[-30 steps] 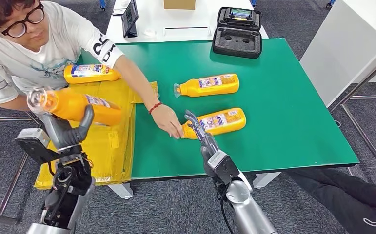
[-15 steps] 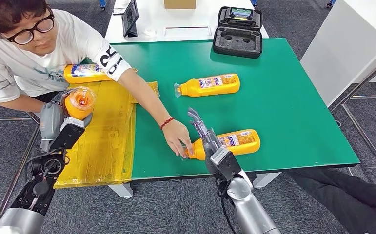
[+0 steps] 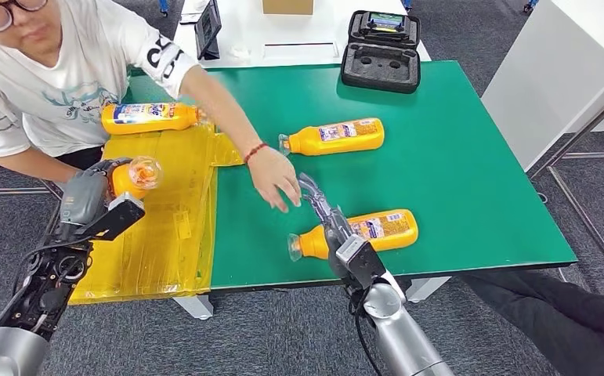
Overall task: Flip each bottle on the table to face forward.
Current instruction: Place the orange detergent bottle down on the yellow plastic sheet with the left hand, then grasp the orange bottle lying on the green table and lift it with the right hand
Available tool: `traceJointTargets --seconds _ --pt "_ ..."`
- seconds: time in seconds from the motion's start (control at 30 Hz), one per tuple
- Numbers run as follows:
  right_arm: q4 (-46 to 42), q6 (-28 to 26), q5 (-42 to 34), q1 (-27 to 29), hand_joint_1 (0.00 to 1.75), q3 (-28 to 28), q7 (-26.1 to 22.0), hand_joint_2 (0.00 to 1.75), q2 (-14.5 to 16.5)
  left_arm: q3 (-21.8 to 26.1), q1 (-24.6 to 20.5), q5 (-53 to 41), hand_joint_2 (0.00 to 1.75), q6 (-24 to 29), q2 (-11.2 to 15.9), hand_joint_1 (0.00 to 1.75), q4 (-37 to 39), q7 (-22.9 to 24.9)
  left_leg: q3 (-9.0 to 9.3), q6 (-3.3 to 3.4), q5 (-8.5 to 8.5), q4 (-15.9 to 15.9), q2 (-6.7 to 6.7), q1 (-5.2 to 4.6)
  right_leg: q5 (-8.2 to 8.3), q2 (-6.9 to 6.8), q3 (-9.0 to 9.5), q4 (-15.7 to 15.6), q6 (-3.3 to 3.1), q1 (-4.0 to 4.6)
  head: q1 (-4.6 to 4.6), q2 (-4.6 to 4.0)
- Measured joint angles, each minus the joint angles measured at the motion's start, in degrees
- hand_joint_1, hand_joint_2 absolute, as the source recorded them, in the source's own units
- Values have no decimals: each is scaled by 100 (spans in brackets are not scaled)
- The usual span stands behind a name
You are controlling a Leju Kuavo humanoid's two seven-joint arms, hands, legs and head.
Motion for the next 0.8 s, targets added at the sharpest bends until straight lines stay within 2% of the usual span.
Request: traceJointTargets --seconds 0.2,0.33,0.8 --pt "106 206 -142 -74 0 8 -22 0 -1 -242 -293 -758 175 -143 281 175 347 327 0 0 0 0 -2 0 0 0 0 0 0 0 1 0" --pt "182 291 -166 -93 0 9 -22 0 6 -461 -533 -1087 175 -604 447 175 588 422 0 -1 1 0 -2 0 0 0 1 0 0 0 1 0" --pt "262 307 -86 -94 0 10 -36 0 14 -809 -823 -1266 175 -978 510 175 1079 504 -1 0 1 0 0 0 0 0 -1 0 0 -1 1 -1"
